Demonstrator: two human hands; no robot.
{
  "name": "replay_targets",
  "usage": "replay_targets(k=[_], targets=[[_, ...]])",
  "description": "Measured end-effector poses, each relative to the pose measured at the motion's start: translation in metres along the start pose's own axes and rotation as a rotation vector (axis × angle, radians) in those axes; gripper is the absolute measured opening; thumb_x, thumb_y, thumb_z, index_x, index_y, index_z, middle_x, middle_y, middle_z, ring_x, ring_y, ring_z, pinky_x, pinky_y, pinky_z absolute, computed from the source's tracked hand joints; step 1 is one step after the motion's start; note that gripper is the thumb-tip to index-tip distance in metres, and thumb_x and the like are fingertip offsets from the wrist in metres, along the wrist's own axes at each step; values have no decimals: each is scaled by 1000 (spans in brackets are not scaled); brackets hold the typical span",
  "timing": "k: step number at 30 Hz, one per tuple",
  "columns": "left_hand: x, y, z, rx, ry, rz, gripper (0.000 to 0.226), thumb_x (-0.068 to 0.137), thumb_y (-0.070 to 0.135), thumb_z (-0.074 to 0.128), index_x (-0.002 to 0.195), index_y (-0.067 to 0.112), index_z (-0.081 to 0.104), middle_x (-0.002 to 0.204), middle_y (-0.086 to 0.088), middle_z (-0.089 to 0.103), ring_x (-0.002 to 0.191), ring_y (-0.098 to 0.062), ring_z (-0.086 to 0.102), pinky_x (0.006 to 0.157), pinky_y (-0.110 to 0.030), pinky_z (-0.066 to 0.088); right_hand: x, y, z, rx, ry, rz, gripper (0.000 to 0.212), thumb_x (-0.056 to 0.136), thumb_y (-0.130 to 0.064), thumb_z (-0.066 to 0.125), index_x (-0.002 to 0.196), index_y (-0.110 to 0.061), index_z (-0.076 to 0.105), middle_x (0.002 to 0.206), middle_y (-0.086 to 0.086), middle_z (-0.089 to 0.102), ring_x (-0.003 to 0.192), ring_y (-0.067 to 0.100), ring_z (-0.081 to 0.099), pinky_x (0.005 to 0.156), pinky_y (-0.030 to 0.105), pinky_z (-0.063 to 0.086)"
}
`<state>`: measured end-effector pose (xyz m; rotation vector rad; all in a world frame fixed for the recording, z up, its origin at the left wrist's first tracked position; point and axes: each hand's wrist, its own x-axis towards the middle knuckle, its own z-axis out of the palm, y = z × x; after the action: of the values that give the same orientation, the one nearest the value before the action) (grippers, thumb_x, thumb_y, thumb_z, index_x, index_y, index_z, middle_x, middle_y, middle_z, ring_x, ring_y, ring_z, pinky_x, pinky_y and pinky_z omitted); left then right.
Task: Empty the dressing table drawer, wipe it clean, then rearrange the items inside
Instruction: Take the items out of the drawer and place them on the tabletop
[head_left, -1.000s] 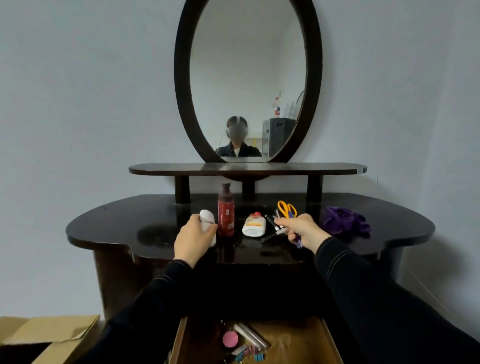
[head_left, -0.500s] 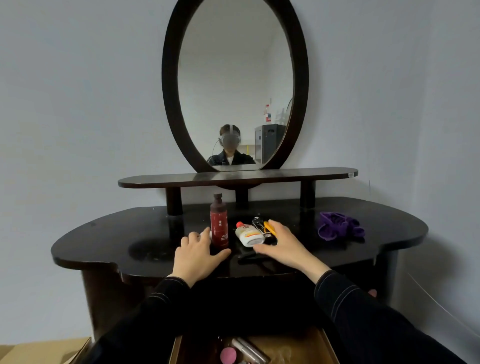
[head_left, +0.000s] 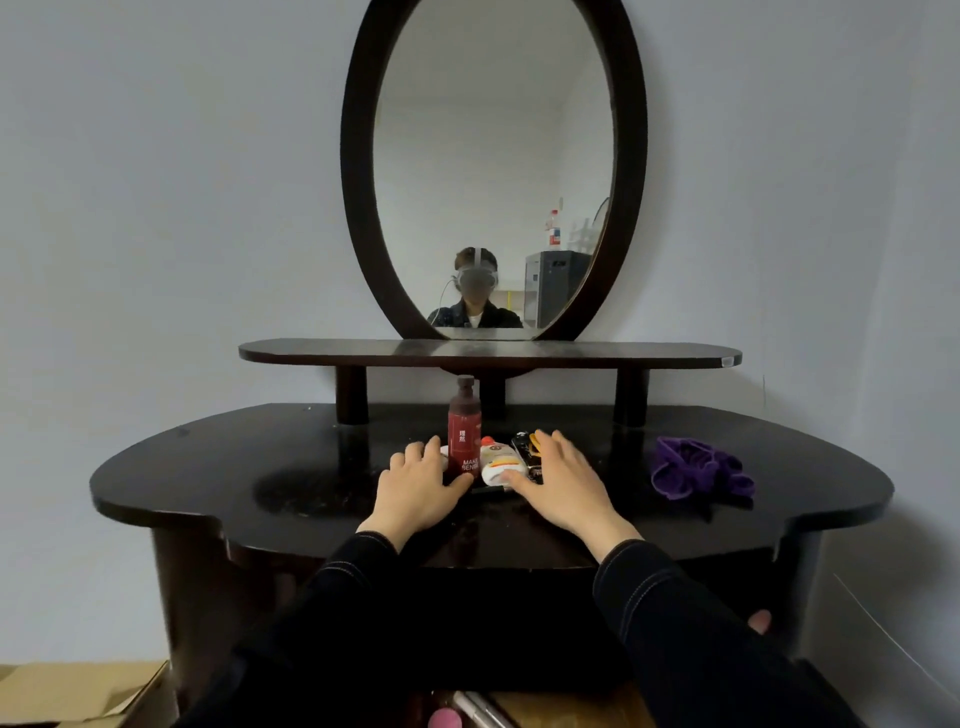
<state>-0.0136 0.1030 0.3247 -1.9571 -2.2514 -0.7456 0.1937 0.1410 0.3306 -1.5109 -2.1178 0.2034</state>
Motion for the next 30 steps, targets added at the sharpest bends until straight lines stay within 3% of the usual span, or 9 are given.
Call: replay_targets(k=[3, 6, 8, 10, 13, 16, 20, 24, 30], targets=[[-20, 0, -13, -221, 143, -60, 76, 92, 48, 58, 152, 10, 31, 150, -16, 37, 136, -39, 34, 109, -43, 32, -23, -1, -10, 145, 160, 1, 82, 96, -57, 56, 159, -16, 23, 166, 9, 23, 152, 25, 23, 119, 41, 29], [-57, 3, -26, -532, 374, -42, 41, 92, 23, 61, 131, 11, 55, 130, -12, 55, 122, -32, 51, 101, -38, 41, -67, 4, -15, 416, 466, -40, 46, 95, -22, 65, 138, -12, 53, 140, 10, 56, 130, 22, 54, 102, 26, 43], [-99, 7, -26, -725, 568, 102, 16, 92, 11, 57, 106, 14, 65, 105, -2, 64, 100, -22, 61, 86, -38, 50, -114, 9, -12, 642, 639, -150, 27, 93, -7, 61, 117, -20, 64, 118, 4, 67, 110, 12, 65, 92, 16, 48], [-146, 10, -8, -732, 645, 345, 14, 92, 7, 52, 96, 13, 63, 94, 4, 62, 91, -17, 59, 78, -31, 48, -163, 22, 1, 623, 682, -267, 21, 93, -10, 57, 110, -20, 64, 110, -4, 64, 105, 13, 64, 88, 16, 49], [-206, 7, 53, -570, 390, 624, 12, 92, 11, 50, 92, 14, 61, 90, 6, 57, 87, -15, 53, 78, -25, 41, -222, 60, 35, 386, 463, -332, 15, 97, -13, 53, 106, -14, 65, 103, -6, 60, 99, 12, 62, 83, 19, 50], [-237, -1, 124, -475, -118, 468, 14, 88, 14, 54, 92, 19, 67, 90, 11, 60, 84, -6, 52, 74, -25, 44, -250, 87, 73, 126, -173, -36, 16, 101, -25, 56, 116, -27, 60, 109, -10, 65, 88, -1, 61, 79, 23, 54], [-246, -18, 188, -412, -571, 294, 21, 91, 15, 53, 100, 19, 72, 100, 5, 71, 91, -9, 64, 82, -31, 53, -261, 108, 125, -270, -706, 248, 43, 101, -37, 54, 139, -20, 46, 117, 0, 65, 97, 18, 67, 78, 32, 56], [-250, -28, 212, -401, -740, 245, 21, 94, 20, 51, 101, 23, 71, 101, 7, 71, 88, -8, 63, 76, -23, 50, -271, 113, 172, -565, -775, 366, 60, 100, -27, 55, 150, -9, 29, 142, 17, 47, 119, 31, 59, 94, 40, 52], [-253, -29, 218, -386, -797, 226, 21, 94, 21, 52, 102, 20, 72, 104, 4, 71, 94, -13, 64, 85, -31, 52, -268, 110, 183, -557, -744, 393, 49, 96, -18, 62, 139, -10, 41, 141, 15, 38, 109, 30, 62, 80, 36, 50]])
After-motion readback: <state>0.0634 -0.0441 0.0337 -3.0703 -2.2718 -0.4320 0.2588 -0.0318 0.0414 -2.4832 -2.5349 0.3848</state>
